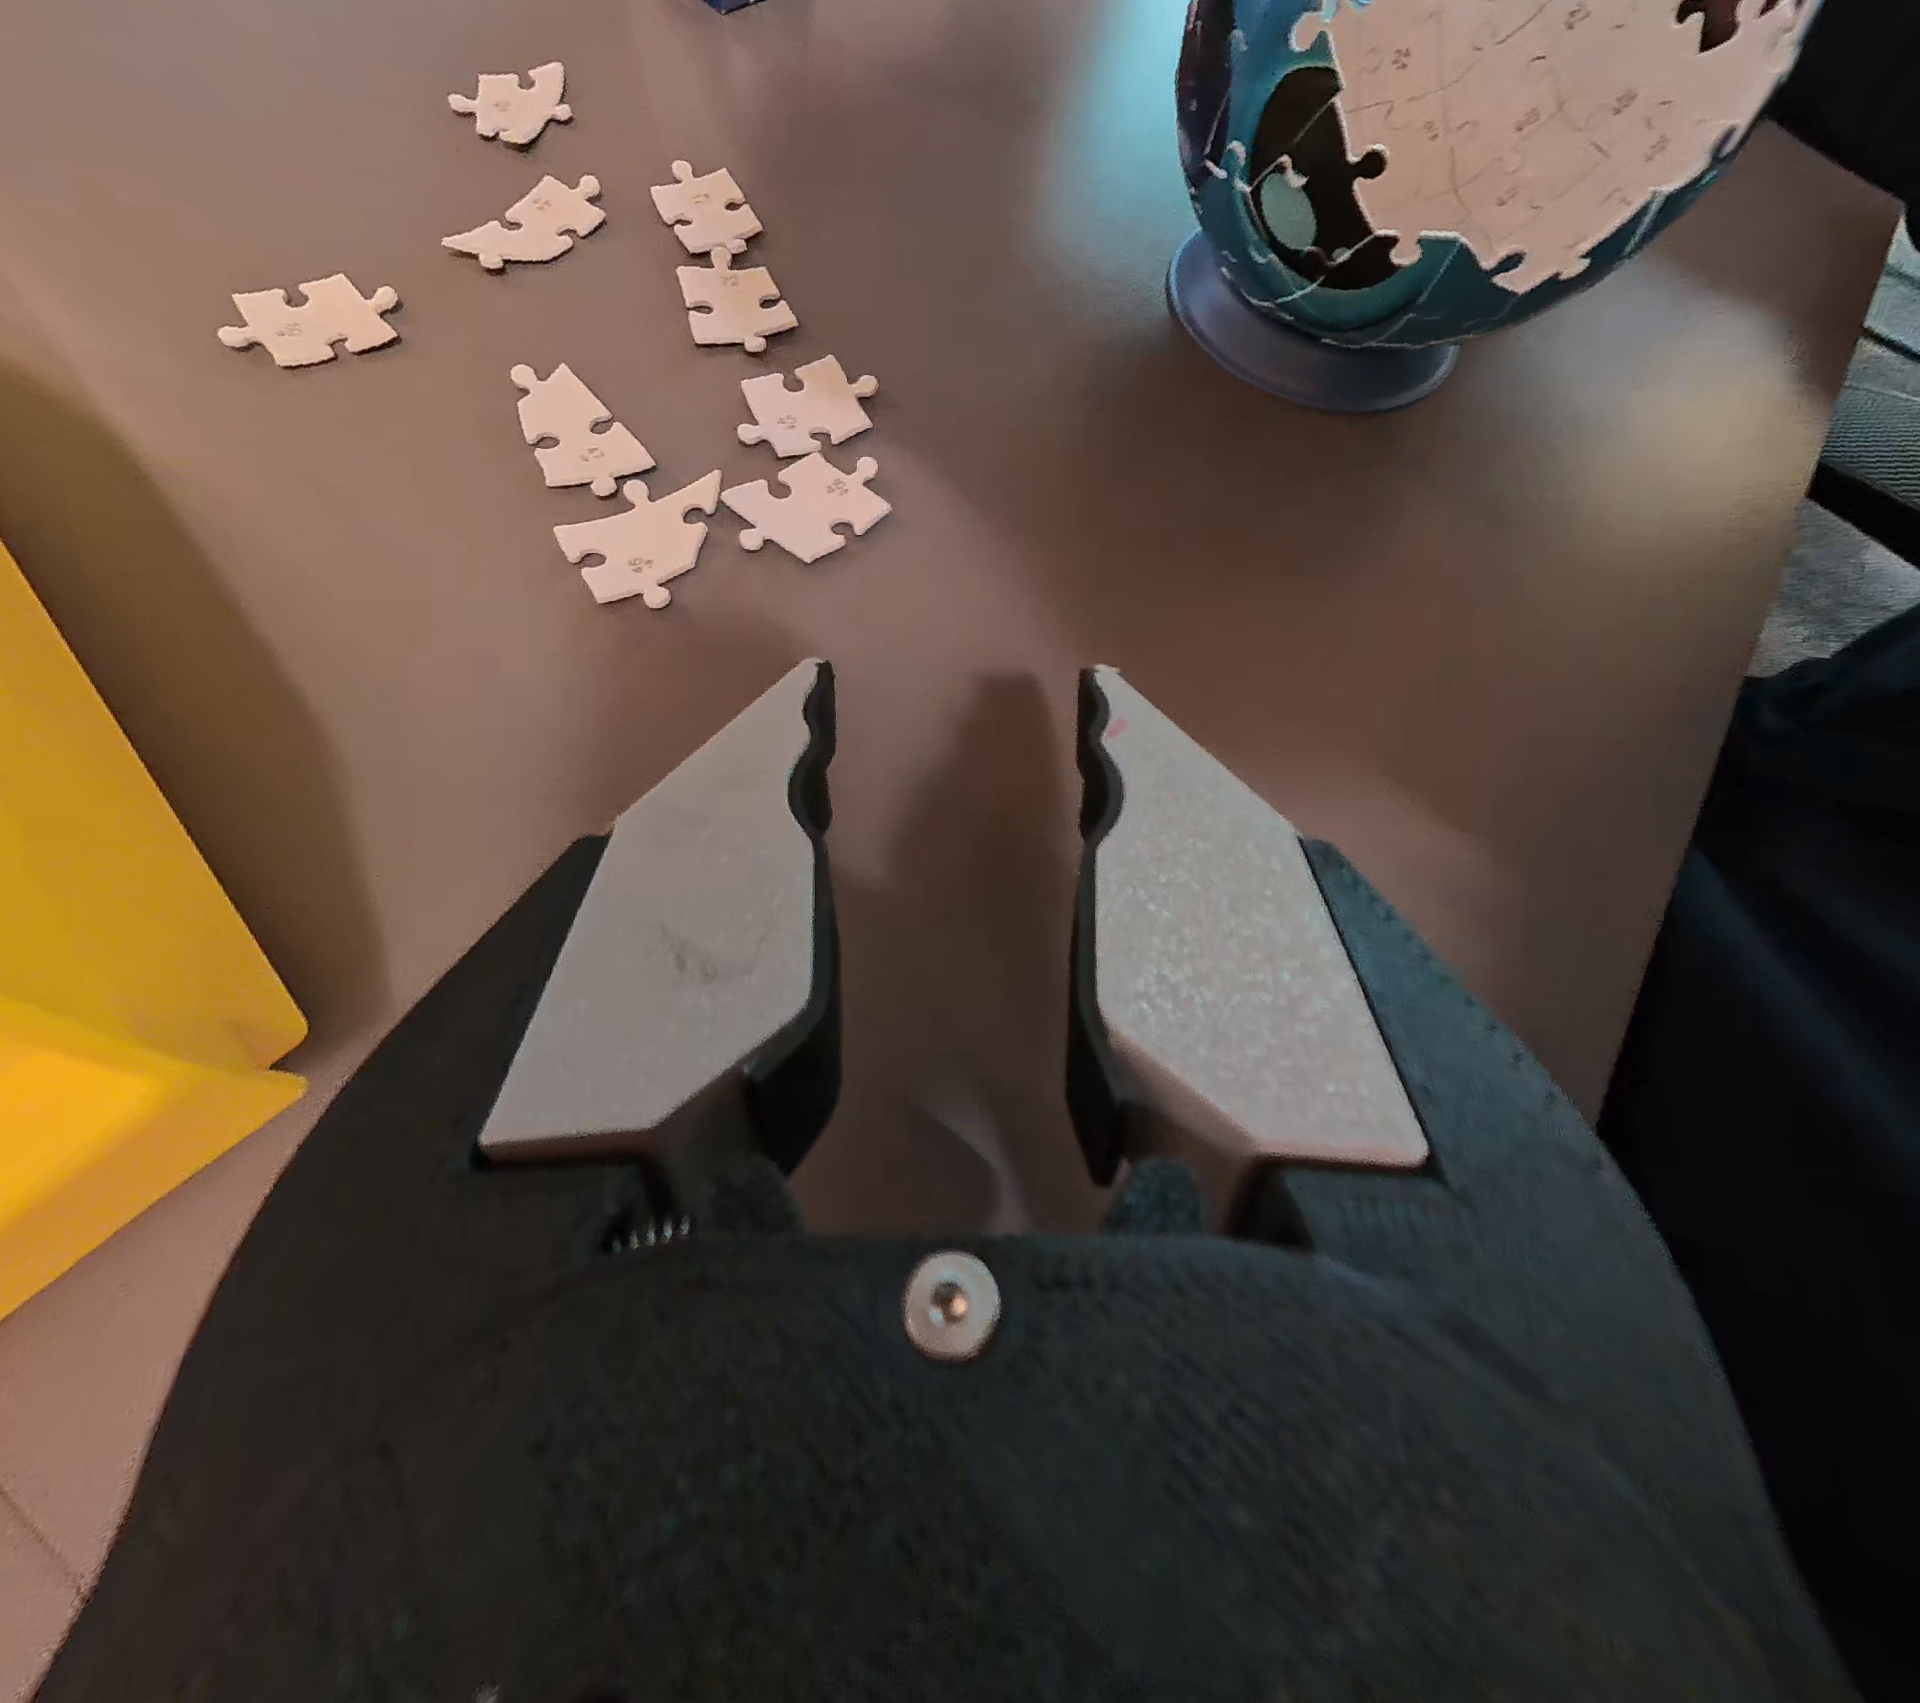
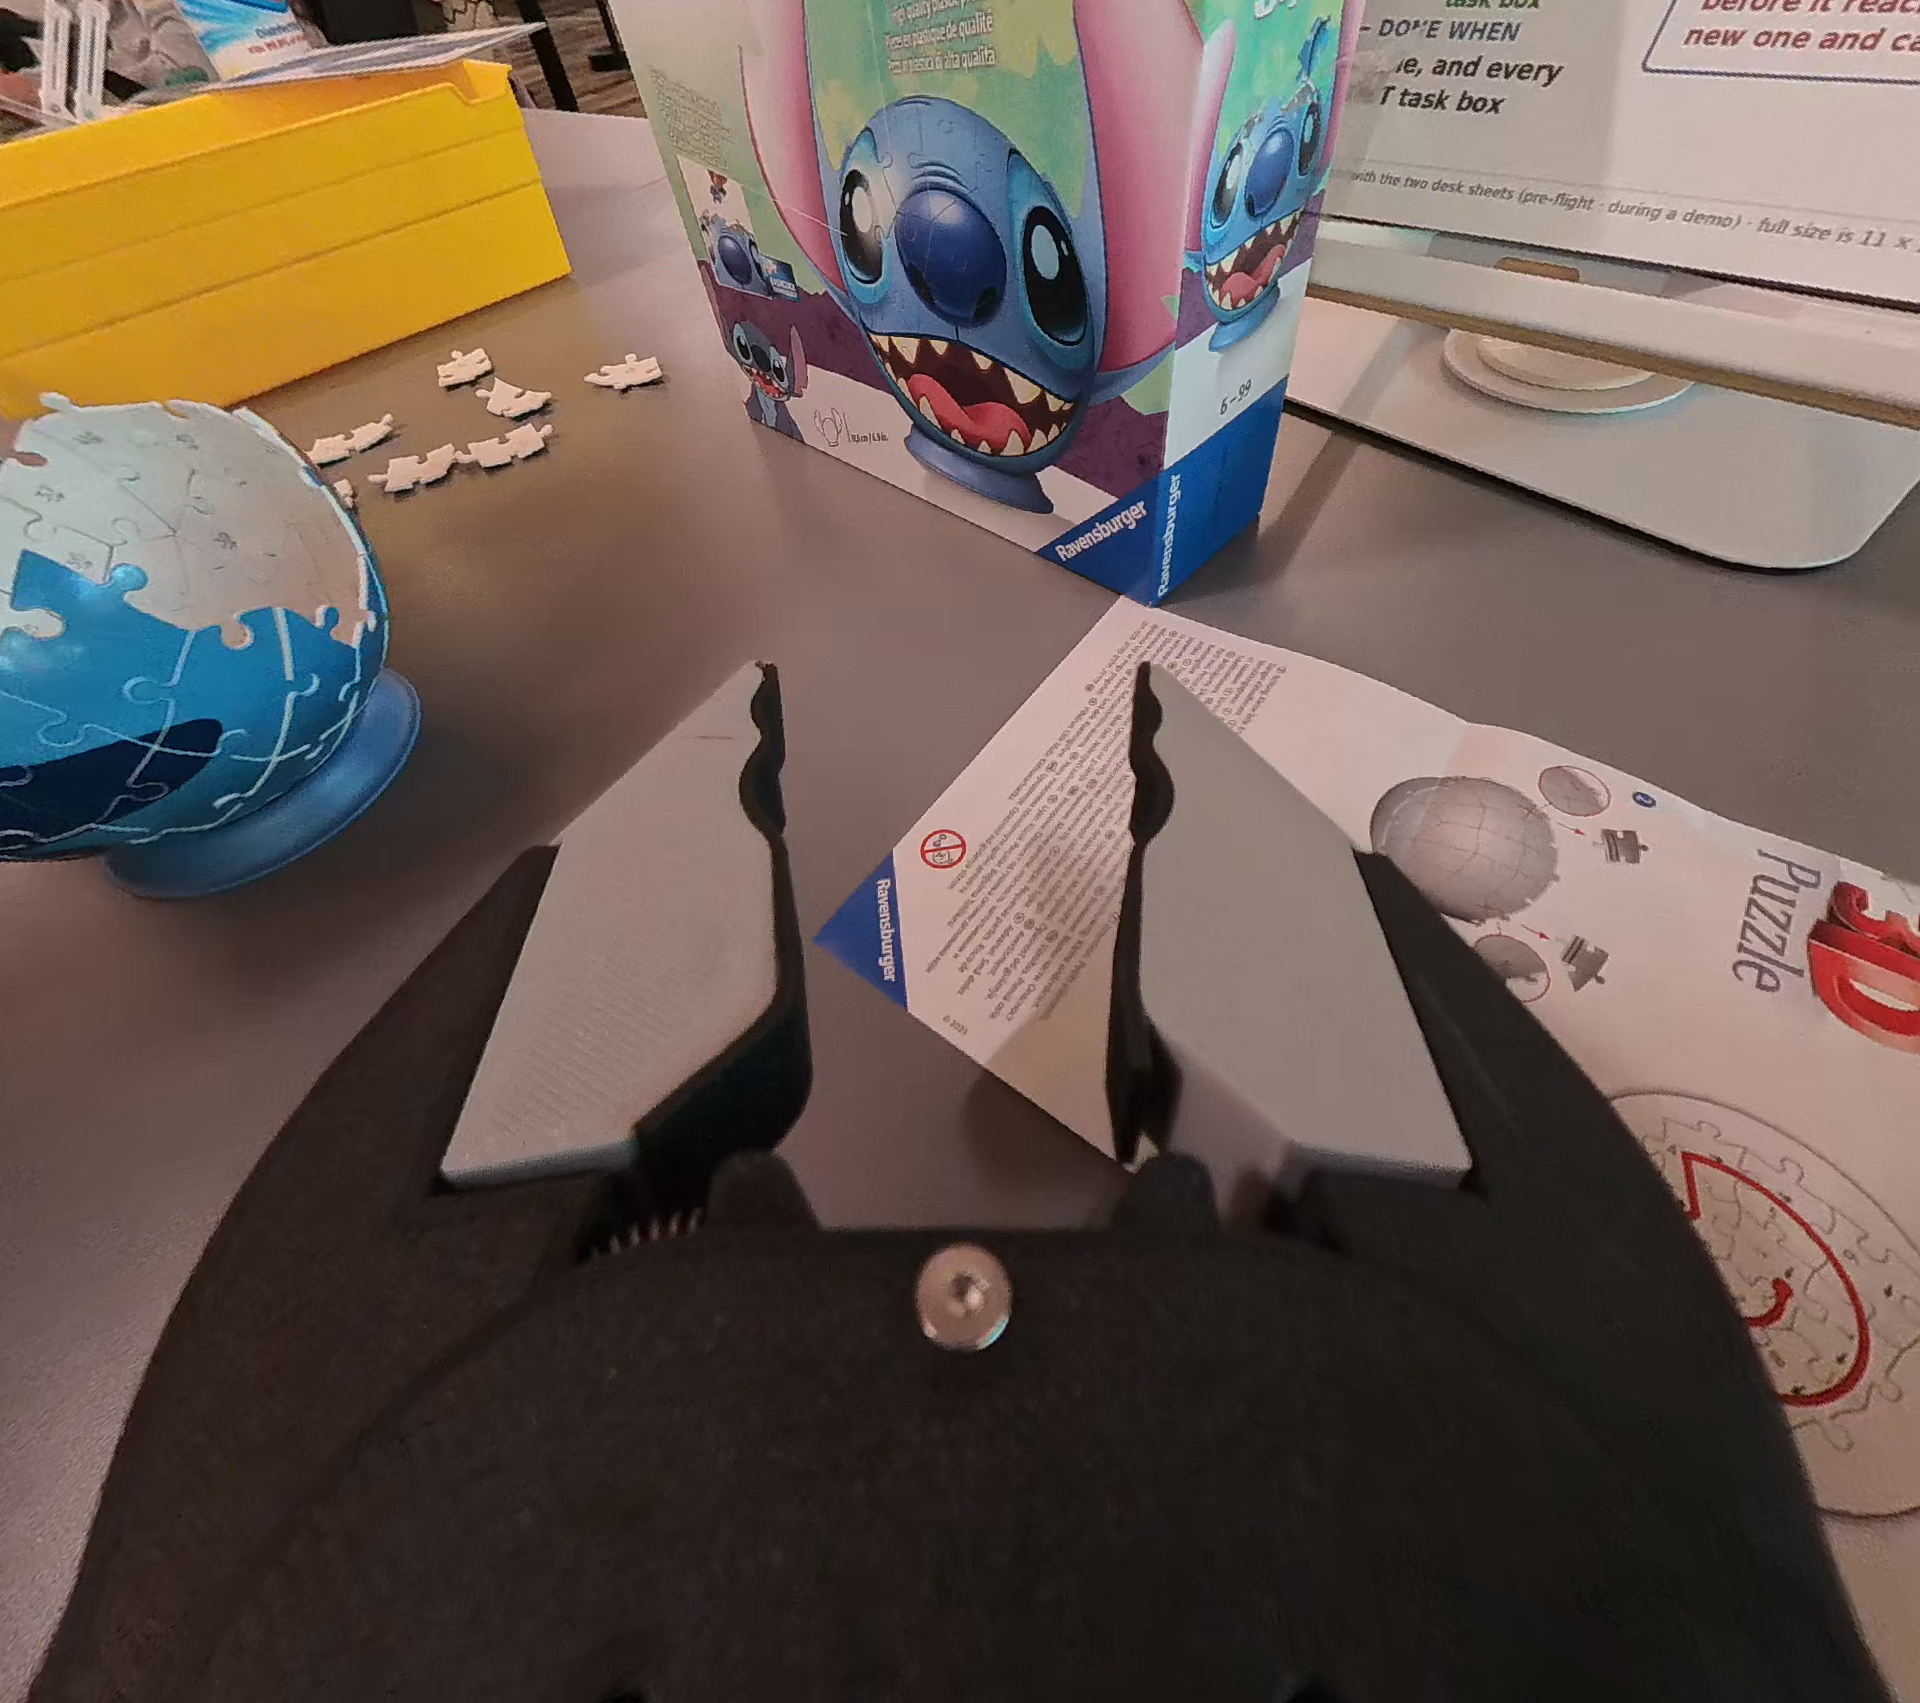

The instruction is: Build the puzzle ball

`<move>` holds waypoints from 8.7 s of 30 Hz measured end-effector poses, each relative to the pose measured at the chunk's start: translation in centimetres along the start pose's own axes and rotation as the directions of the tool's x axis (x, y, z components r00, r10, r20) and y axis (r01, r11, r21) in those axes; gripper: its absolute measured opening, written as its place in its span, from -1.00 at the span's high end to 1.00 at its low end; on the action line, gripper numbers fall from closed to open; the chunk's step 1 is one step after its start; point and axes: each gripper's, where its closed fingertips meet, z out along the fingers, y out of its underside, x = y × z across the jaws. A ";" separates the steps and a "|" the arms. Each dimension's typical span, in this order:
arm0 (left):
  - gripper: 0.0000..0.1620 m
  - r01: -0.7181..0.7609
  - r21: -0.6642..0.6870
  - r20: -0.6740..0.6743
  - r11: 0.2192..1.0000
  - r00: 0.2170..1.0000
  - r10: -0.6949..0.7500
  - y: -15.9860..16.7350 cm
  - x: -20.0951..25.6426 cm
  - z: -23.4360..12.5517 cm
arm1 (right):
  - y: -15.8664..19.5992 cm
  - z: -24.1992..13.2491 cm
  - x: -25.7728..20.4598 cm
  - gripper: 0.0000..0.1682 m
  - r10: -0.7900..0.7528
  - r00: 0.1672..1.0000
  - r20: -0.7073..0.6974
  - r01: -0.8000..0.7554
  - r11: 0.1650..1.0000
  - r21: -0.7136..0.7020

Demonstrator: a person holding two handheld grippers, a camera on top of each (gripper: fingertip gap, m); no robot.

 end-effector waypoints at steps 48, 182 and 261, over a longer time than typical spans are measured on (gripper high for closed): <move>0.43 -0.156 -0.160 -0.151 0.975 0.980 0.131 -1.3 4.2 4.2 | -1.1 -2.6 -18.6 0.12 0.090 0.859 0.504 -0.012 0.988 -0.155; 0.12 0.298 -0.278 -0.554 0.913 0.727 -0.406 -11.5 6.6 6.7 | 2.0 5.0 -20.3 0.08 0.297 0.878 0.375 -0.160 0.921 -0.355; 0.16 0.242 -0.065 -0.573 0.968 0.785 -0.234 -9.7 7.5 0.9 | 7.3 3.4 -28.8 -0.14 -0.291 0.901 0.321 0.433 0.582 -0.689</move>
